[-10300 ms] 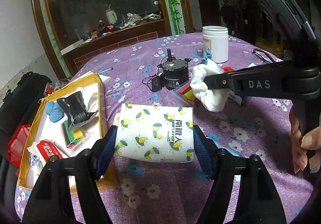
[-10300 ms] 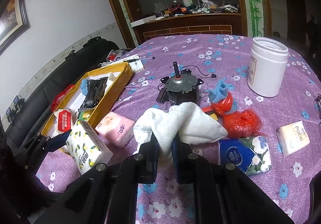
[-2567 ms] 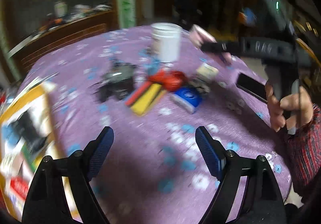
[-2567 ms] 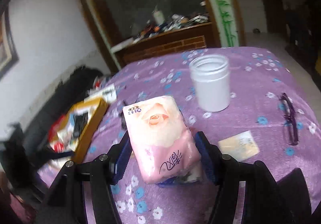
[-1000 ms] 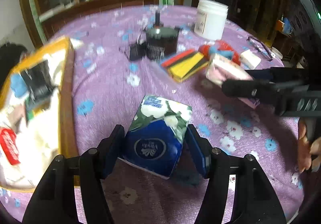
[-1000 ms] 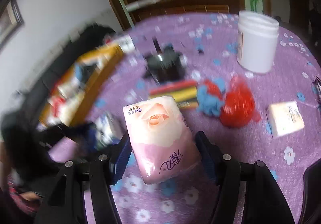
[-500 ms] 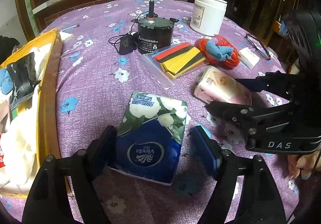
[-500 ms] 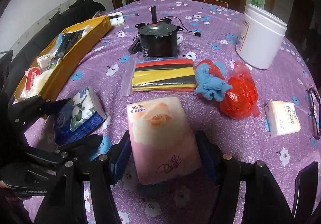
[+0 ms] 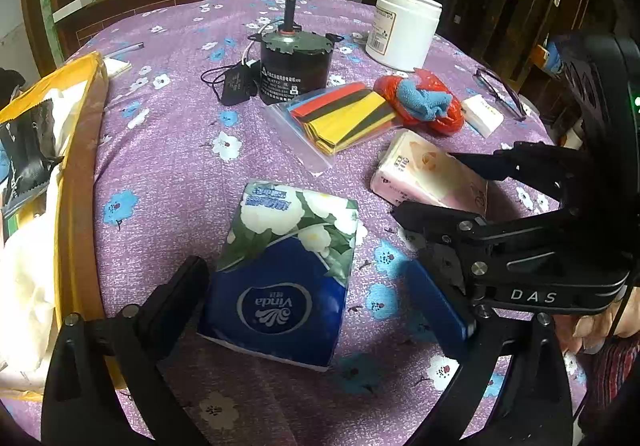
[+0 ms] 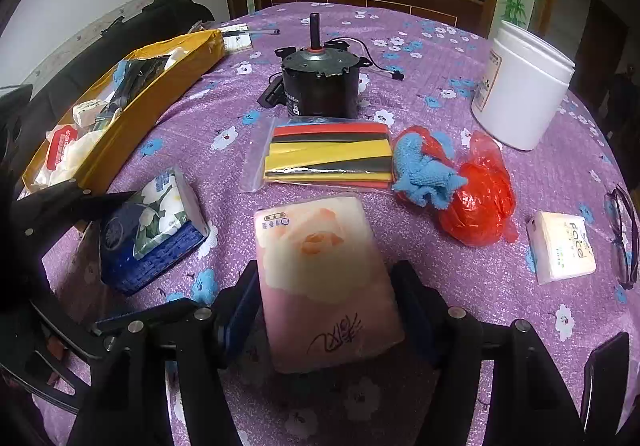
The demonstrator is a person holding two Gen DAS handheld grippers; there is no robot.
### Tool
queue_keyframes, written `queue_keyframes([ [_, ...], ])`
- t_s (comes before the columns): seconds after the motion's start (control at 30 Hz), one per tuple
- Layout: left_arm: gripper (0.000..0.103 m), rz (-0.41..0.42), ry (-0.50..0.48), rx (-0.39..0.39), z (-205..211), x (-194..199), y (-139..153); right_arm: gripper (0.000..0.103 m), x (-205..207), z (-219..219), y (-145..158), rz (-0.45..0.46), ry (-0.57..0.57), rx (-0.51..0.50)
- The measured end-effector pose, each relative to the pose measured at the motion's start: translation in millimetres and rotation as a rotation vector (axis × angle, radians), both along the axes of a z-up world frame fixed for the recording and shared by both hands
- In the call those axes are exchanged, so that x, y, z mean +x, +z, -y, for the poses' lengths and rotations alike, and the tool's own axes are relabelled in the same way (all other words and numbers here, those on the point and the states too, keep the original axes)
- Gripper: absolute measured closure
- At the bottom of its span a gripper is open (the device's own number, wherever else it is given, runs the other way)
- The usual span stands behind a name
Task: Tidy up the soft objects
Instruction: 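Lift the blue and pink tissue packs with both grippers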
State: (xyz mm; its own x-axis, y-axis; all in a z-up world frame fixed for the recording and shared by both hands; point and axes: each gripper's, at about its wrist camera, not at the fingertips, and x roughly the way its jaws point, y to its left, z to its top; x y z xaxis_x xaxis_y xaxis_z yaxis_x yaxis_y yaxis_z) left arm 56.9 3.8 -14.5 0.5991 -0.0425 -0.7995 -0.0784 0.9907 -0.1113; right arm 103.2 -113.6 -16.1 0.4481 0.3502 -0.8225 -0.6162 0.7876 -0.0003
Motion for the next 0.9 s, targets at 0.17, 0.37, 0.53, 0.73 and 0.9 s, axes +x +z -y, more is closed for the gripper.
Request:
queue_keyframes([
  [0.17, 0.049, 0.034, 0.035, 0.011, -6.9, -4.3, 3.6, 0.046, -4.3, 0.0, 11.5, 0.050, -0.009, -0.003],
  [0.37, 0.049, 0.181, 0.028, -0.013, -6.4, -19.1, 20.9, 0.047, -3.3, 12.2, 31.9, 0.103, -0.035, 0.105],
  [0.53, 0.049, 0.228, 0.046, -0.004, -7.9, -22.0, 27.2, 0.047, -2.8, 15.4, 39.7, 0.128, -0.052, 0.144],
  [0.73, 0.049, 0.232, 0.063, 0.008, -10.1, -20.5, 27.2, 0.047, -0.2, 16.5, 38.0, 0.125, -0.069, 0.145],
  [0.9, 0.049, 0.248, 0.078, 0.030, -9.4, -24.4, 29.5, 0.047, 2.4, 19.4, 34.3, 0.119, -0.090, 0.151],
])
